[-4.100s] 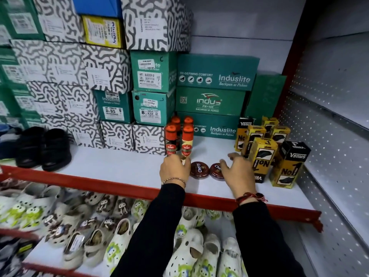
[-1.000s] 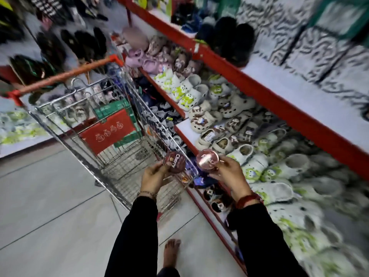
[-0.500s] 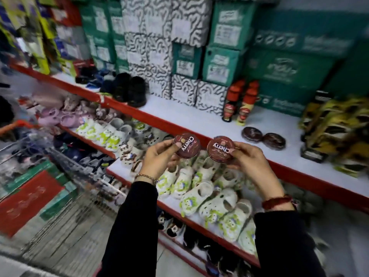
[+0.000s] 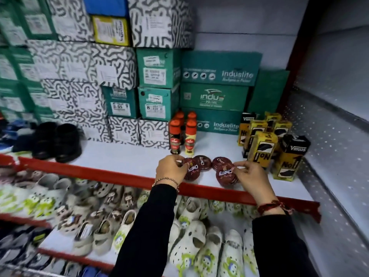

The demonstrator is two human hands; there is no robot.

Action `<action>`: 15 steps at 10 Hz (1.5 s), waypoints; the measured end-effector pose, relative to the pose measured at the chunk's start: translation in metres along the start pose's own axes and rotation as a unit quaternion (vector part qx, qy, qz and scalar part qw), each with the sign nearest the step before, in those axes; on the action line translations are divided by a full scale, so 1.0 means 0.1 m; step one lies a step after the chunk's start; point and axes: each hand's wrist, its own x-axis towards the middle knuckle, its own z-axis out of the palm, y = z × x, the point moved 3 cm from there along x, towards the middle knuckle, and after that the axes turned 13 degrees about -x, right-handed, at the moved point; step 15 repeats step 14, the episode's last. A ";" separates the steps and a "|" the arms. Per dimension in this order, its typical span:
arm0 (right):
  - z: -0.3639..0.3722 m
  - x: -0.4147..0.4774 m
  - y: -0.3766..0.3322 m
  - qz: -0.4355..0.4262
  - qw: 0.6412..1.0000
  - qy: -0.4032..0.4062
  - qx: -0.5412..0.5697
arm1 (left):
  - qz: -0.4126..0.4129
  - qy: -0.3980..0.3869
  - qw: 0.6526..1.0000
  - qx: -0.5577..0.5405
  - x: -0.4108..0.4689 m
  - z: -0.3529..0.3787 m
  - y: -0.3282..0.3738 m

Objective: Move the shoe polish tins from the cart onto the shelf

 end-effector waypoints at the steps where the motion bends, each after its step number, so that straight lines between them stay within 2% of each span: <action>1: 0.04 0.12 0.07 0.017 0.999 -0.007 -0.044 | -0.033 -0.057 0.994 0.082 0.17 0.08 -0.02; 3: 0.10 0.19 0.07 0.059 0.996 -0.046 -0.041 | -0.037 -0.158 0.977 0.138 0.28 0.22 -0.07; 4: 0.10 0.20 0.05 0.073 0.995 -0.064 -0.014 | -0.033 -0.161 0.977 0.136 0.29 0.26 -0.07; 5: 0.08 0.22 0.04 0.069 0.994 -0.076 -0.039 | -0.025 -0.173 0.975 0.140 0.32 0.28 -0.07; 6: 0.08 0.21 0.03 0.043 0.993 -0.086 -0.062 | -0.006 -0.174 0.975 0.139 0.35 0.26 -0.05; 7: 0.11 0.19 -0.07 -0.048 0.988 -0.088 -0.114 | 0.072 -0.204 0.972 0.093 0.36 0.31 0.02; 8: 0.26 0.19 -0.16 -0.118 0.966 -0.136 -0.184 | 0.090 -0.281 0.951 0.095 0.30 0.44 0.07; 9: 0.34 0.20 -0.15 -0.128 0.958 -0.156 -0.206 | 0.091 -0.294 0.944 0.123 0.27 0.51 0.07; 12: 0.33 0.23 -0.08 -0.135 0.959 -0.129 -0.215 | 0.105 -0.280 0.948 0.112 0.22 0.49 -0.05; 13: 0.31 0.17 -0.11 -0.158 0.957 -0.118 -0.213 | 0.126 -0.271 0.948 0.108 0.18 0.50 -0.04; 14: 0.20 0.14 -0.21 -0.176 0.966 -0.061 -0.181 | 0.153 -0.243 0.953 0.099 0.17 0.47 0.06; 15: 0.20 0.14 -0.21 -0.176 0.966 -0.061 -0.181 | 0.153 -0.243 0.953 0.099 0.17 0.47 0.06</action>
